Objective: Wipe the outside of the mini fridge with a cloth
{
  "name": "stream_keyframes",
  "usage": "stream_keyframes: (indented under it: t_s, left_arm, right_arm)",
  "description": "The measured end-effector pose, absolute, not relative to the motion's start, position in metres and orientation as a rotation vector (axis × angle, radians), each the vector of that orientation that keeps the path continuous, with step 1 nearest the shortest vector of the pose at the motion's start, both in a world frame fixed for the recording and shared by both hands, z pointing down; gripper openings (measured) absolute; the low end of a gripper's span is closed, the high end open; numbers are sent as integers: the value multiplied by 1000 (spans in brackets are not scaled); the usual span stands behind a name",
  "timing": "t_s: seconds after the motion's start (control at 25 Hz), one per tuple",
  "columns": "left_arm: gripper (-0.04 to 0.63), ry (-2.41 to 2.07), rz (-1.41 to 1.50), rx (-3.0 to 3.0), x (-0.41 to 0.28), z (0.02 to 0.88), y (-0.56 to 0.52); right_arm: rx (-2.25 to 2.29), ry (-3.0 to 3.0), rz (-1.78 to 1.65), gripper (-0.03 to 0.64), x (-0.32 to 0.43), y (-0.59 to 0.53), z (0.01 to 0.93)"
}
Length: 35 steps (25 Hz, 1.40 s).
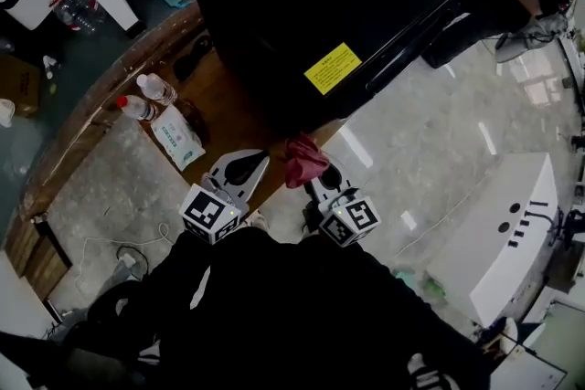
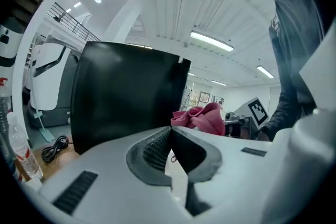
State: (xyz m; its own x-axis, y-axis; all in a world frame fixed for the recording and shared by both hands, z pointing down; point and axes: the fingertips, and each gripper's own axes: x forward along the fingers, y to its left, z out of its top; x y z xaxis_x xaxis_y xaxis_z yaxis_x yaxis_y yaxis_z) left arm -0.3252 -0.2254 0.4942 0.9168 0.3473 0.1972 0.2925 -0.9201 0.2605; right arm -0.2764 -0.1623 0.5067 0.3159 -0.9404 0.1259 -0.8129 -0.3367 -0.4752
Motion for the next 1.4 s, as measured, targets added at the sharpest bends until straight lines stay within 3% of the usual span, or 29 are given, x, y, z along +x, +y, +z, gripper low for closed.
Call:
stream_keyframes:
  t_s: [0.88, 1.4]
  left_arm:
    - [5, 629, 83, 2928, -112, 373, 128]
    - [5, 673, 95, 2926, 30, 385, 150]
  right_arm:
    - [-2437, 1736, -151, 89, -62, 185, 374]
    - [-2511, 1630, -143, 91, 76, 225, 376]
